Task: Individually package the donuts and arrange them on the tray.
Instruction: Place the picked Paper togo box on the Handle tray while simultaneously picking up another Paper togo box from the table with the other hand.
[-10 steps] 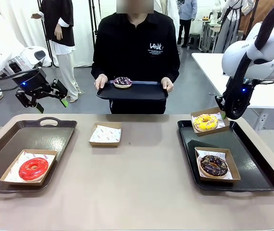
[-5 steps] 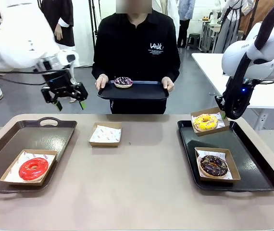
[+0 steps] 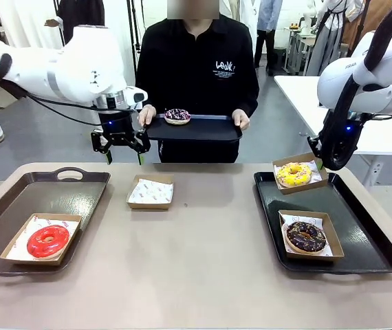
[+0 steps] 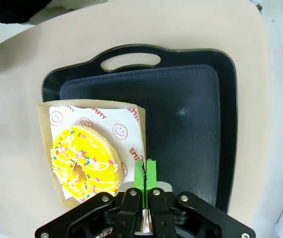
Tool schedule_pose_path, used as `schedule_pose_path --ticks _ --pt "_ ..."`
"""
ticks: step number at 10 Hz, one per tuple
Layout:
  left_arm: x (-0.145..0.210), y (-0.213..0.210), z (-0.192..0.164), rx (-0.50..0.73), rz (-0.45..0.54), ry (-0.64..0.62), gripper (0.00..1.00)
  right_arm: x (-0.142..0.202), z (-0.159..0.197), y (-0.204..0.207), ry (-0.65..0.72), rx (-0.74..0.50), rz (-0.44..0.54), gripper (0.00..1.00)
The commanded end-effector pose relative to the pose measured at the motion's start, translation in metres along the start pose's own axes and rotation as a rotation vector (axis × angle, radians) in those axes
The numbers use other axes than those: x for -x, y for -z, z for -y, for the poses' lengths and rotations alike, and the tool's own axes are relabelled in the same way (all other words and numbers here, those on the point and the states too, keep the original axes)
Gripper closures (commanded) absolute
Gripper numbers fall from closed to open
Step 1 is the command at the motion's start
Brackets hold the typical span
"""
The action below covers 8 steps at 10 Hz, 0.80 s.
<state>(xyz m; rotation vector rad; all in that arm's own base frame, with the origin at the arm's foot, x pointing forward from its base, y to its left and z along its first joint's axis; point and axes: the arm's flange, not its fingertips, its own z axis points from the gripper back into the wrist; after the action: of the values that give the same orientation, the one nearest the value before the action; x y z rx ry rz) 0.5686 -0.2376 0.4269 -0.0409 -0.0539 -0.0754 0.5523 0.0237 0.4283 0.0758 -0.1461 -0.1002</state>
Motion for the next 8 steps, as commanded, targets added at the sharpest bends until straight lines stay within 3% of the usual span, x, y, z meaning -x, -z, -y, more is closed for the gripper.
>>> schedule_pose_path --ticks 1,6,8 --pt "0.003 -0.008 -0.005 0.005 0.009 0.011 0.00 0.000 0.000 -0.001 0.001 0.014 -0.003 0.99" --pt "0.003 -0.008 -0.005 0.005 0.009 0.011 0.00 0.000 0.000 0.000 0.000 0.000 0.000 0.99" --pt "0.001 -0.001 -0.007 0.015 0.015 0.030 0.00 -0.004 -0.013 0.012 0.008 0.055 -0.016 0.99"
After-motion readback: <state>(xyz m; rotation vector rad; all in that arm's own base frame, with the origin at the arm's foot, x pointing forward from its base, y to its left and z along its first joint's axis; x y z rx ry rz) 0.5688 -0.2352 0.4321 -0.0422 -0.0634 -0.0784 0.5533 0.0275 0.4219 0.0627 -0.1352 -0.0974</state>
